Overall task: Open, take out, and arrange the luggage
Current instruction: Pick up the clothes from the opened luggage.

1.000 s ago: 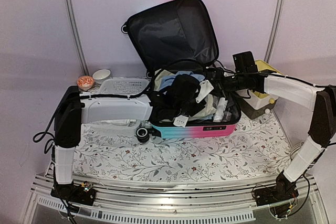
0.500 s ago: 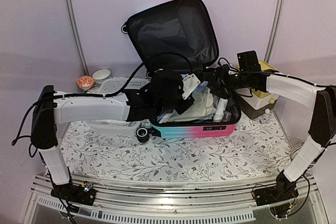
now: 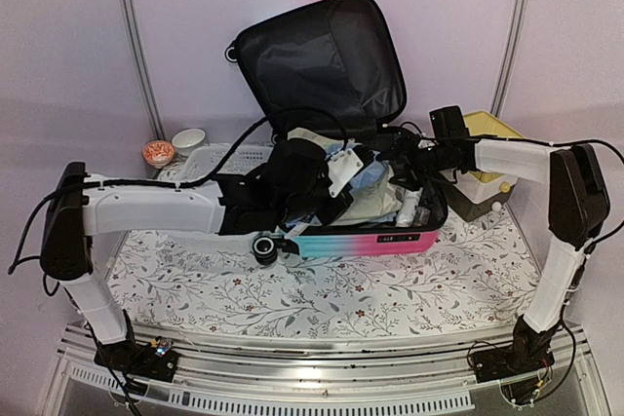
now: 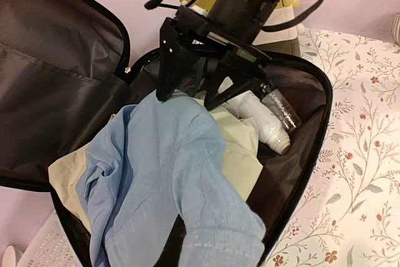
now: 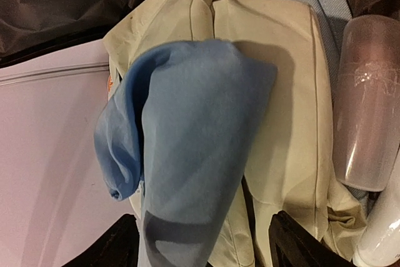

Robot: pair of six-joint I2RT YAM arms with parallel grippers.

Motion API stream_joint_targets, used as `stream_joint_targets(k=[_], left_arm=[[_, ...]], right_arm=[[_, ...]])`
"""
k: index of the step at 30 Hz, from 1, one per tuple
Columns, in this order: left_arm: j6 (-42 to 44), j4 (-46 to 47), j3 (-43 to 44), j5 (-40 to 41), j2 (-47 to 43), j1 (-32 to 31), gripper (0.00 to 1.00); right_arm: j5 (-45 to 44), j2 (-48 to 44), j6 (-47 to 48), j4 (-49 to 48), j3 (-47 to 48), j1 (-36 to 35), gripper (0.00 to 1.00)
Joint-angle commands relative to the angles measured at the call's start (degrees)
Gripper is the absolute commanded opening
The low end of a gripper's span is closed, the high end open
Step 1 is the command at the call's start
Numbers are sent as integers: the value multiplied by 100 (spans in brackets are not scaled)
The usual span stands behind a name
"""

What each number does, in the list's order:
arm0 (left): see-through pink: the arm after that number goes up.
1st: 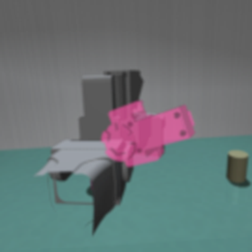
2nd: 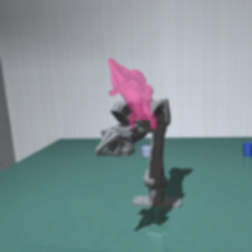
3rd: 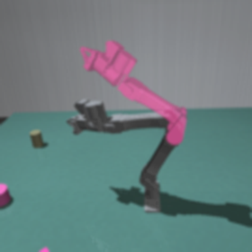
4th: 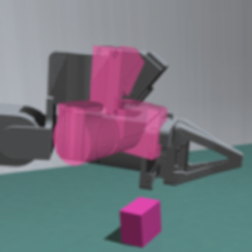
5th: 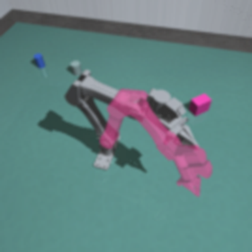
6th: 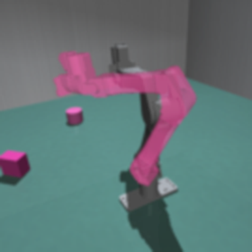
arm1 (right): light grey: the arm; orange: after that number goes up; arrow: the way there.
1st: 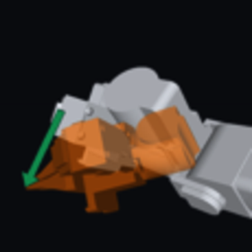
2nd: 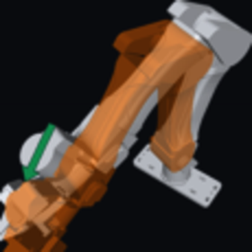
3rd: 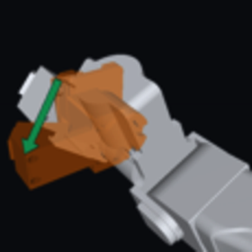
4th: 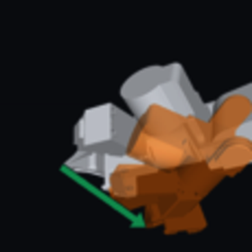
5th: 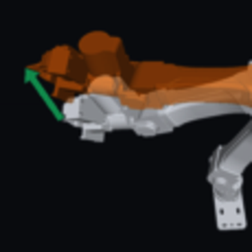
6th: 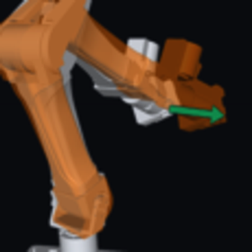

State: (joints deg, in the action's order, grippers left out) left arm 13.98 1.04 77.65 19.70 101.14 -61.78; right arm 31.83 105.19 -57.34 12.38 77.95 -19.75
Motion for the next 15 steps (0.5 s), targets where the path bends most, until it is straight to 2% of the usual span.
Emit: stream_joint_targets(k=[1,4,8,12,13,15], left_arm=[[-198,190,-248,-250,-430,-129,0],[-258,220,-410,-328,-593,-141,0],[-307,276,-589,-353,-736,-145,0],[-358,334,-699,-440,-825,-147,0],[-368,335,-715,-483,-844,-148,0],[-396,335,-760,-596,-895,-153,0]], right_arm=[[165,249,-178,-425,212,50,72],[208,341,-311,-572,219,50,65],[148,313,-374,-597,247,47,42],[38,115,-390,-562,181,91,6],[3,42,-396,-549,151,120,3],[-117,-144,-379,-493,96,166,2]])
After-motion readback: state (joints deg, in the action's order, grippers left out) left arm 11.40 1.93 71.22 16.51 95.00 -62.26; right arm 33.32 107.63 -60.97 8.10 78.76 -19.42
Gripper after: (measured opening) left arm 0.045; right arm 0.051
